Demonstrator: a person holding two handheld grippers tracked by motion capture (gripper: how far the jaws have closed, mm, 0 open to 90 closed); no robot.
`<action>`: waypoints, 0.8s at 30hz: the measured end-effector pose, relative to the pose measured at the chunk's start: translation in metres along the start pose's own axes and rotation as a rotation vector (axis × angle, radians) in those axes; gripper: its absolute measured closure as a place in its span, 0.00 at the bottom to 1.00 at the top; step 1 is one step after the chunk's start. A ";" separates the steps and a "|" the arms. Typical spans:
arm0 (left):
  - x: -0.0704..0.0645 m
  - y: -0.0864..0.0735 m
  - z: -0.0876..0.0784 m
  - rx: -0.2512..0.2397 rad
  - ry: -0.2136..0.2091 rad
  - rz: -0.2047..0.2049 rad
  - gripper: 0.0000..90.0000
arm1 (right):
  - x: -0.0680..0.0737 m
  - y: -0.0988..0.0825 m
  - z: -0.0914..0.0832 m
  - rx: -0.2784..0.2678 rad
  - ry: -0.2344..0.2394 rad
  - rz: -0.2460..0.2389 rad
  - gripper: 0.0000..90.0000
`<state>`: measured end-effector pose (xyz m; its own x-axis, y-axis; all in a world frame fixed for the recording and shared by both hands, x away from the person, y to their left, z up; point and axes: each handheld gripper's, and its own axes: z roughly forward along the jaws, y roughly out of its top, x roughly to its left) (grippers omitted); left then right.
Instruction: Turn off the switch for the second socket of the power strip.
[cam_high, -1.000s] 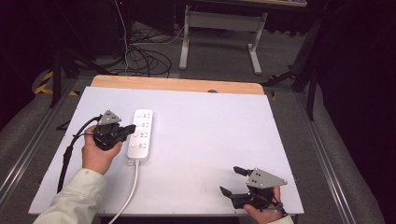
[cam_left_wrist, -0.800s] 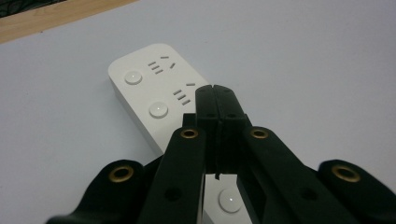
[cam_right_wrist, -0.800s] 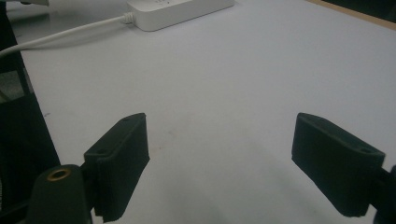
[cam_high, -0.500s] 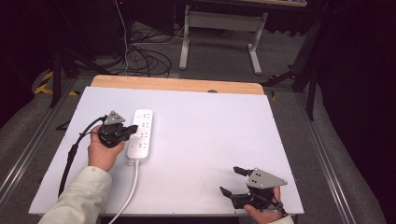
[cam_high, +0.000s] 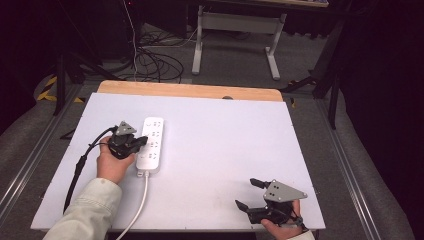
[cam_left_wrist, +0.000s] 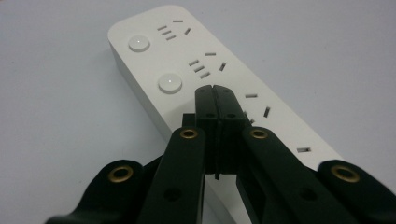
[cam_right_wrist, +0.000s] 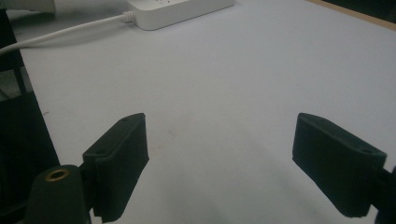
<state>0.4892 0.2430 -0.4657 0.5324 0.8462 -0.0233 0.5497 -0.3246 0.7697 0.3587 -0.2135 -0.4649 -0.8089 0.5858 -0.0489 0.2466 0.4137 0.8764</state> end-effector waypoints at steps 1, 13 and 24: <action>0.000 0.000 0.000 0.002 0.001 0.003 1.00 | 0.000 0.000 0.000 0.000 0.001 0.000 0.21; 0.001 -0.001 0.000 0.008 0.005 0.008 1.00 | 0.000 0.000 0.001 0.003 0.004 0.002 0.21; 0.001 -0.002 0.001 0.018 -0.002 0.001 1.00 | 0.000 0.000 0.001 0.006 0.004 0.002 0.21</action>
<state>0.4892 0.2439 -0.4677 0.5343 0.8450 -0.0236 0.5606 -0.3333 0.7581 0.3591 -0.2133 -0.4654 -0.8105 0.5839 -0.0455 0.2514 0.4170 0.8735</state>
